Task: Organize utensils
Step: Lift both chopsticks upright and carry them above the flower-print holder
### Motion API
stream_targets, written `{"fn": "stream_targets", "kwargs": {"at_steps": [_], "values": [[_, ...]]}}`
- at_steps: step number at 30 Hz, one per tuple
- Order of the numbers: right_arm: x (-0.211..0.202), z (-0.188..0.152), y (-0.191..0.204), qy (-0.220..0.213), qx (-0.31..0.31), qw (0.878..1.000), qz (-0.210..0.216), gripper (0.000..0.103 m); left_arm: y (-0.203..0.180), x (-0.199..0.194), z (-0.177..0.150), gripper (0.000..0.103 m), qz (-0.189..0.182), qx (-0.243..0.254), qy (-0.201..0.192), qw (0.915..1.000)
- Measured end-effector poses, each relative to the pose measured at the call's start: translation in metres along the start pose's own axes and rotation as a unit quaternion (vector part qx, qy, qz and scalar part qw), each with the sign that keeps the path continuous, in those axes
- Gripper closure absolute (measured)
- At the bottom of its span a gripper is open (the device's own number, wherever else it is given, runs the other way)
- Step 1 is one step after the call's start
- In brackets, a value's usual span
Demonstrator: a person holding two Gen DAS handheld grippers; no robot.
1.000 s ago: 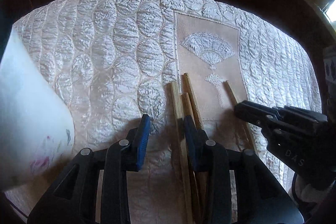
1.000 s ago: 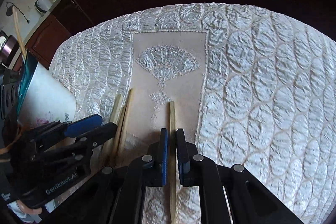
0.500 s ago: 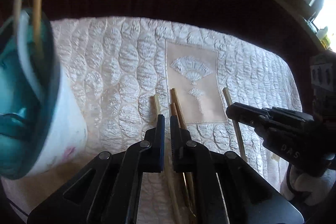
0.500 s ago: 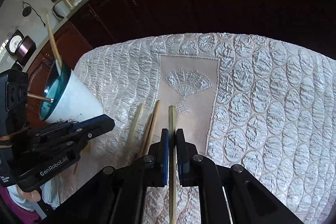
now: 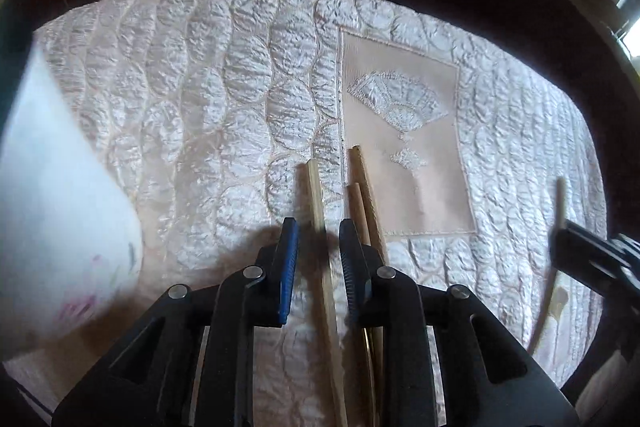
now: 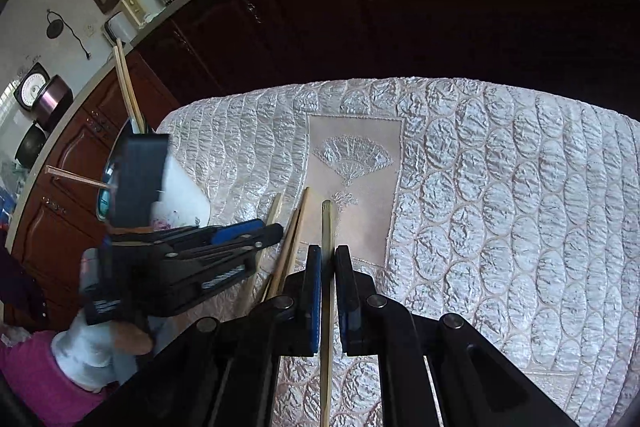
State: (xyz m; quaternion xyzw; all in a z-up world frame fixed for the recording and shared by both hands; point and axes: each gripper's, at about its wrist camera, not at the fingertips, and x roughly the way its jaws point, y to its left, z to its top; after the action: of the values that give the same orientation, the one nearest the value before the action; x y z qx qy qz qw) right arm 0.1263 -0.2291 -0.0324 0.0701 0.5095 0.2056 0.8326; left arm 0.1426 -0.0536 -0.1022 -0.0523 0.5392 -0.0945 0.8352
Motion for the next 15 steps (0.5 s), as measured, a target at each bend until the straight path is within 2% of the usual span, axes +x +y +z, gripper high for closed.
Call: {"fn": "stream_targets", "kwargs": {"at_steps": [1, 3, 5, 7, 10, 15], "values": [[-0.005, 0.0, -0.001, -0.002, -0.001, 1.0, 0.0, 0.097, -0.002, 0.004, 0.001, 0.084, 0.003, 0.004, -0.003, 1.0], [-0.014, 0.002, 0.0, -0.01, -0.003, 1.0, 0.001, 0.097, -0.003, 0.003, 0.002, 0.097, 0.003, 0.009, -0.007, 0.9999], [-0.024, 0.002, 0.002, -0.019, -0.006, 1.0, 0.003, 0.097, -0.001, -0.007, 0.0, 0.098, -0.018, 0.006, -0.007, 0.9998], [-0.034, 0.001, 0.003, -0.029, -0.008, 1.0, 0.007, 0.097, 0.0, -0.025, -0.004, 0.098, -0.022, 0.011, -0.022, 0.9995], [-0.05, -0.001, 0.01, -0.043, -0.014, 0.999, 0.013, 0.097, 0.007, -0.062, -0.01, 0.099, -0.048, 0.01, -0.047, 0.9977], [-0.072, -0.004, 0.026, -0.064, -0.028, 0.997, 0.021, 0.097, 0.014, -0.119, -0.023, 0.099, -0.061, 0.026, -0.089, 0.9939]]}}
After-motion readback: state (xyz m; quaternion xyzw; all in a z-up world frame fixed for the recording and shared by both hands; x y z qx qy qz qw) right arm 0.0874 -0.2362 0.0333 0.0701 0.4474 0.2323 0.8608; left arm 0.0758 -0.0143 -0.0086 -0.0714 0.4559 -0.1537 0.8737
